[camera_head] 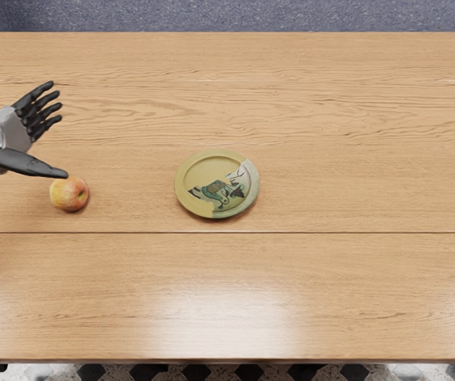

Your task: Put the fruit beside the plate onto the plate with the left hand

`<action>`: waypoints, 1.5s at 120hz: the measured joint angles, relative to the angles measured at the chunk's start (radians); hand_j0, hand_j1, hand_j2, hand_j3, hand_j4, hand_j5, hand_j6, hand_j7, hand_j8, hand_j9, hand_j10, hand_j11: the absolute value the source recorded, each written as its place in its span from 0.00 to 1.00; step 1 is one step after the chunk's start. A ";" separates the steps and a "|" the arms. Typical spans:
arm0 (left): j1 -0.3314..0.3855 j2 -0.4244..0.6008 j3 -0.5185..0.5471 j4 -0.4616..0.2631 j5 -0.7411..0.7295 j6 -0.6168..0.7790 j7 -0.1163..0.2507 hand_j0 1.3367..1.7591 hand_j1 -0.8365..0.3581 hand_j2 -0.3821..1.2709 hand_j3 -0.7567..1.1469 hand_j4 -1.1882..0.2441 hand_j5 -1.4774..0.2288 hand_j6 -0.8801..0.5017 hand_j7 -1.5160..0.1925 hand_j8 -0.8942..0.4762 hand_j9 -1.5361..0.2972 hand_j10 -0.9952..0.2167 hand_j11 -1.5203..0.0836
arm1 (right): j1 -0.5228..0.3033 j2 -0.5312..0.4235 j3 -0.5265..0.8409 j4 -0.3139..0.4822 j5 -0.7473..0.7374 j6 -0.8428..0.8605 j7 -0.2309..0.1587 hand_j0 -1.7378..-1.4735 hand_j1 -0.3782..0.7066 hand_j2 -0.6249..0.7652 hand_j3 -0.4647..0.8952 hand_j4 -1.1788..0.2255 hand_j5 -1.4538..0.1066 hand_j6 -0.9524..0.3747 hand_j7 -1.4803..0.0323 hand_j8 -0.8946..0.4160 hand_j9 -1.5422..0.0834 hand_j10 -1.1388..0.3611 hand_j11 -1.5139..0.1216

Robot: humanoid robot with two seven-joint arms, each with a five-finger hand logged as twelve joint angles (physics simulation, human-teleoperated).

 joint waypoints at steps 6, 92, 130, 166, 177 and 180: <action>0.000 0.000 0.000 0.002 0.000 -0.001 0.000 0.76 0.98 0.24 0.40 0.82 0.86 0.63 0.88 0.65 0.83 0.81 0.94 | 0.000 0.000 0.001 0.000 0.001 0.000 0.000 0.30 0.03 0.45 0.34 0.84 0.93 0.72 0.98 0.68 0.95 0.76 0.93; -0.707 0.084 0.386 -0.126 0.946 0.087 0.000 0.76 0.98 0.23 0.40 0.82 0.86 0.63 0.88 0.64 0.83 0.81 0.94 | 0.000 0.000 -0.002 -0.001 0.004 0.000 0.000 0.30 0.03 0.45 0.34 0.84 0.93 0.72 0.98 0.68 0.95 0.76 0.93; -0.962 -0.121 1.064 -0.145 0.865 0.400 0.000 0.76 0.98 0.23 0.40 0.82 0.86 0.63 0.88 0.64 0.83 0.81 0.94 | 0.000 0.000 -0.002 -0.001 0.004 0.000 0.000 0.30 0.03 0.45 0.34 0.84 0.93 0.72 0.98 0.68 0.95 0.76 0.93; -0.935 -0.210 1.161 0.002 0.850 0.439 0.000 0.76 0.98 0.23 0.40 0.82 0.86 0.63 0.88 0.64 0.83 0.81 0.94 | 0.000 0.000 -0.002 -0.001 0.004 0.000 0.000 0.30 0.03 0.45 0.34 0.84 0.93 0.72 0.98 0.68 0.95 0.76 0.93; -0.871 -0.235 1.156 0.065 0.847 0.442 0.000 0.76 0.98 0.23 0.40 0.82 0.86 0.63 0.88 0.64 0.83 0.81 0.94 | 0.000 0.000 -0.002 -0.001 0.004 0.000 0.000 0.30 0.03 0.45 0.34 0.84 0.93 0.72 0.98 0.68 0.95 0.76 0.93; -0.861 -0.237 1.150 0.081 0.846 0.443 0.000 0.76 0.98 0.23 0.40 0.82 0.86 0.63 0.88 0.64 0.83 0.81 0.94 | 0.000 0.000 -0.002 -0.001 0.004 0.000 0.000 0.30 0.03 0.45 0.34 0.84 0.93 0.72 0.98 0.68 0.95 0.76 0.93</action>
